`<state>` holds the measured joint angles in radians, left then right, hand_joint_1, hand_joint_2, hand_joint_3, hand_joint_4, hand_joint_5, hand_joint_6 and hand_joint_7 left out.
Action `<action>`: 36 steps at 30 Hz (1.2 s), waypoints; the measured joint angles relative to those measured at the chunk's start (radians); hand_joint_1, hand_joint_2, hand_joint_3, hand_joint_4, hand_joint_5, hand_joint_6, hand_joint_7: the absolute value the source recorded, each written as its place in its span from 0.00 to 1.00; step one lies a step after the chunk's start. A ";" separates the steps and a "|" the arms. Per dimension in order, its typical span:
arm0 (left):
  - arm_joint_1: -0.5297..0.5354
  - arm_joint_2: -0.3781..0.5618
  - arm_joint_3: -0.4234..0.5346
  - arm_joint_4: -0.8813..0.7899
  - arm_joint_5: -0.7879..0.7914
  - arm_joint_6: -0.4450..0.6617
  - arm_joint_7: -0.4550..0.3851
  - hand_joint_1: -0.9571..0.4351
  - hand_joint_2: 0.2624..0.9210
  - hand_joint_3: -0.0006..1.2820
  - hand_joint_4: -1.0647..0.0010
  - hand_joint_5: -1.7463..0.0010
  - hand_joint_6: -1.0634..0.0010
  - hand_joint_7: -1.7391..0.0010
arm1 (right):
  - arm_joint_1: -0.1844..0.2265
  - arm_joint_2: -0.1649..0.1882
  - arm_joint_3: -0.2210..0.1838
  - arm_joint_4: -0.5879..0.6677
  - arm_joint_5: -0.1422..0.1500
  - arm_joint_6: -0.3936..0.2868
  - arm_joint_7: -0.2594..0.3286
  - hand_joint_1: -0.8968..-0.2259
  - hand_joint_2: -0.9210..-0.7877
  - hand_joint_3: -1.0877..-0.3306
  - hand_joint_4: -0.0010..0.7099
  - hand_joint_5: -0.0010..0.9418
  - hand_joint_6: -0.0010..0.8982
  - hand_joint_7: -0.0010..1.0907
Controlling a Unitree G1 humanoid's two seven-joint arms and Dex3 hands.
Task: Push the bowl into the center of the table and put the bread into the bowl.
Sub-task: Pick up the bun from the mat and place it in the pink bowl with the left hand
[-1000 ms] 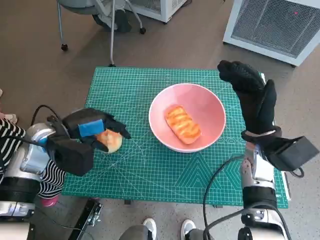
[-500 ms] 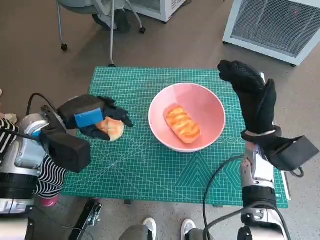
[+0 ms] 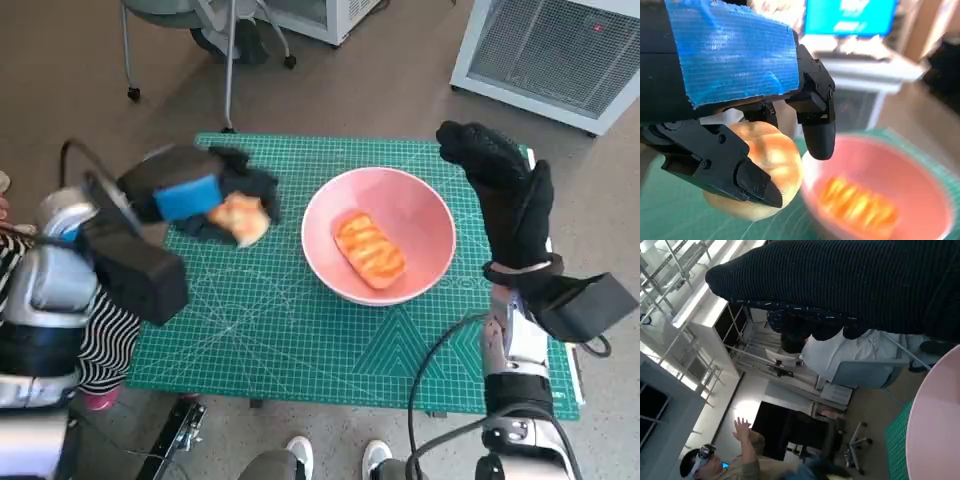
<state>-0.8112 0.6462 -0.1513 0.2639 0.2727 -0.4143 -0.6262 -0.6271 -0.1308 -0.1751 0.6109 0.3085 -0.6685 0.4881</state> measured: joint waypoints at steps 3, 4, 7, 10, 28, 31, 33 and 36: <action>-0.042 -0.040 -0.013 0.001 -0.003 0.011 0.000 0.69 1.00 0.15 0.46 0.27 0.56 0.23 | 0.000 0.000 0.000 0.000 -0.001 -0.002 -0.004 0.28 0.00 0.52 0.20 0.00 0.04 0.42; -0.054 -0.052 -0.017 0.003 -0.003 0.013 0.000 0.69 1.00 0.14 0.45 0.28 0.55 0.23 | 0.000 0.000 0.000 0.000 -0.001 -0.002 -0.005 0.28 0.00 0.52 0.20 0.00 0.04 0.42; -0.099 -0.096 -0.040 0.036 -0.002 0.016 0.005 0.69 1.00 0.12 0.42 0.30 0.54 0.25 | 0.001 -0.001 0.000 -0.001 -0.001 -0.004 -0.009 0.28 0.00 0.52 0.20 0.00 0.04 0.42; -0.136 -0.133 -0.061 0.085 0.001 0.016 0.007 0.69 1.00 0.12 0.41 0.30 0.54 0.26 | 0.002 -0.001 0.000 -0.002 -0.002 -0.005 -0.010 0.28 0.00 0.52 0.21 0.01 0.04 0.42; -0.332 -0.313 -0.176 0.492 0.084 -0.049 0.058 0.69 1.00 0.11 0.37 0.31 0.55 0.26 | 0.040 -0.021 -0.018 -0.047 0.001 -0.004 -0.024 0.29 0.00 0.54 0.25 0.02 0.07 0.42; -0.351 -0.338 -0.189 0.545 0.092 -0.062 0.070 0.69 1.00 0.12 0.41 0.30 0.55 0.24 | 0.050 -0.021 -0.018 -0.061 0.000 -0.003 -0.033 0.28 0.00 0.54 0.25 0.02 0.07 0.41; -0.360 -0.351 -0.197 0.578 0.105 -0.069 0.078 0.64 1.00 0.14 0.45 0.35 0.55 0.22 | 0.055 -0.021 -0.018 -0.067 0.000 -0.002 -0.040 0.28 0.00 0.54 0.25 0.01 0.06 0.41; -0.369 -0.368 -0.208 0.620 0.120 -0.067 0.084 0.60 0.91 0.11 0.51 0.64 0.61 0.45 | 0.060 -0.023 -0.020 -0.075 -0.001 0.000 -0.049 0.27 0.00 0.54 0.24 0.01 0.06 0.41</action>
<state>-1.1799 0.2780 -0.3596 0.8834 0.3929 -0.4811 -0.5421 -0.5671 -0.1539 -0.1948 0.5359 0.3076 -0.6686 0.4388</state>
